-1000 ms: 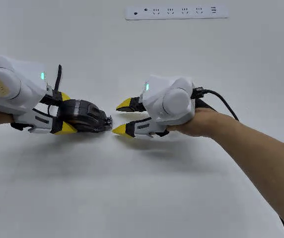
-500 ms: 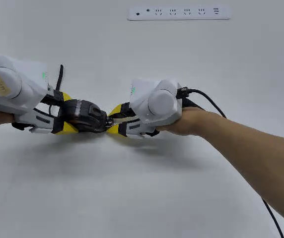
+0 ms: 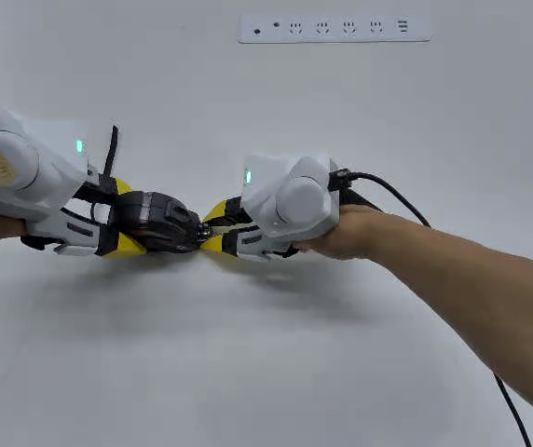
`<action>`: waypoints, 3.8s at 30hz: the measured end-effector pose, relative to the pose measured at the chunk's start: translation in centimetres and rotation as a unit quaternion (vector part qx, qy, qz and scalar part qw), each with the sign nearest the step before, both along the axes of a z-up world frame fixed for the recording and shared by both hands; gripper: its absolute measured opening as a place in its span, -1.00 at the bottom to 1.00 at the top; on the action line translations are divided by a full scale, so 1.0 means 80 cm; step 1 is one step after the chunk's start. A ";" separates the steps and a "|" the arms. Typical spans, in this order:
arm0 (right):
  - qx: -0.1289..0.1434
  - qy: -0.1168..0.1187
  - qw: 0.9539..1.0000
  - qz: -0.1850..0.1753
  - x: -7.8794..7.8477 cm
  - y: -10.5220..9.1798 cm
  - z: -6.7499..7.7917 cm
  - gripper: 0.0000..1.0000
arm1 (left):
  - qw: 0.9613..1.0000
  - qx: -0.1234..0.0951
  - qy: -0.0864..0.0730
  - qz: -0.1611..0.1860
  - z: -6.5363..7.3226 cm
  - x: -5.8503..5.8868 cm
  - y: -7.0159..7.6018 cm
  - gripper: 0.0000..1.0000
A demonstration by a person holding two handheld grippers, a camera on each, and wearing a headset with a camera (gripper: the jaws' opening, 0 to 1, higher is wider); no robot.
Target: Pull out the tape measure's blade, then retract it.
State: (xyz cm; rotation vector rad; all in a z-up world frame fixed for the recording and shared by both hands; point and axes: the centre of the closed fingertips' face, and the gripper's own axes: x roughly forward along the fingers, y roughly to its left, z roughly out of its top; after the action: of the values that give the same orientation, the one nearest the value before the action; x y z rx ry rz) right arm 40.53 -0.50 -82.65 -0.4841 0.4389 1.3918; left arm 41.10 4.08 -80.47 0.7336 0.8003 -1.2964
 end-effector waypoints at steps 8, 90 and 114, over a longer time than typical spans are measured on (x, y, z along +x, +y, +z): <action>-0.004 -0.001 1.000 0.001 0.000 -0.001 0.001 -0.77 | 1.000 -0.002 0.000 0.003 0.001 -0.001 -0.001 -0.41; -0.022 -0.001 1.000 0.014 -0.015 -0.081 0.010 -0.77 | 1.000 -0.012 0.003 -0.001 0.001 -0.004 0.001 -0.40; -0.024 0.004 1.000 0.012 -0.018 -0.112 0.014 -0.77 | 1.000 -0.011 0.005 -0.003 0.001 -0.003 0.000 -0.40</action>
State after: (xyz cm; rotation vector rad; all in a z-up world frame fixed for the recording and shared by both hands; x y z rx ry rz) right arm 39.06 -9.49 -81.54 -0.5243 0.4749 1.4096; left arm 40.83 4.10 -80.36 0.7139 0.7914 -1.3131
